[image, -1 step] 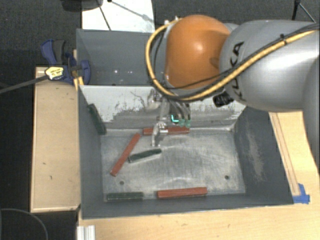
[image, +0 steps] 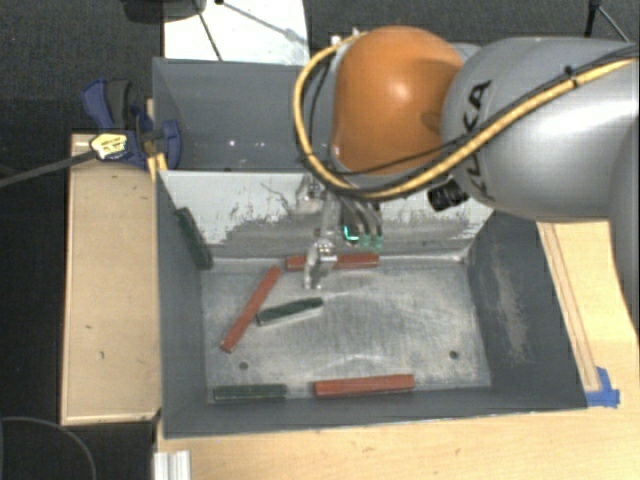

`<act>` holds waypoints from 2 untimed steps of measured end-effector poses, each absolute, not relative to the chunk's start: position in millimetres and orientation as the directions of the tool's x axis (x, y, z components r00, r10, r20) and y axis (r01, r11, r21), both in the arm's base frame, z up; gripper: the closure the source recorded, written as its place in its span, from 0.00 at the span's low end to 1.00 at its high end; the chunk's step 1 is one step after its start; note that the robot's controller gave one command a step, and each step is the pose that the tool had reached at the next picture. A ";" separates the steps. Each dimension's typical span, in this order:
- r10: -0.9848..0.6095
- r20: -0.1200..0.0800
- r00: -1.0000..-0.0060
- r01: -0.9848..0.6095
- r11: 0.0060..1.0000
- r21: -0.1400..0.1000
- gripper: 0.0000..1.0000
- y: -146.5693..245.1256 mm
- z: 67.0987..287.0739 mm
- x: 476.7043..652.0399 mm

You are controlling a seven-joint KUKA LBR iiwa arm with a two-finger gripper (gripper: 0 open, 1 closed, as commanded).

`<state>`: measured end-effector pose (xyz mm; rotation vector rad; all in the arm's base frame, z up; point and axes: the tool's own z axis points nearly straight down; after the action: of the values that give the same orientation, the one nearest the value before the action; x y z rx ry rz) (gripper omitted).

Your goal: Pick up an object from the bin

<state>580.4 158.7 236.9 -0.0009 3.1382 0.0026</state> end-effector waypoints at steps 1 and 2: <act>-0.012 -0.008 -1.000 -0.012 1.000 0.003 0.00 152.1 183.3 577.7; -0.077 -0.019 -0.997 -0.077 0.997 0.001 1.00 164.8 79.3 587.3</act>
Offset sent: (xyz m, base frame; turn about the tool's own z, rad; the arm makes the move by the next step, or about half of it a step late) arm -0.0002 0.0070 -0.1669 -0.0832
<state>587.3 164.8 79.3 -0.1207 3.1199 0.0025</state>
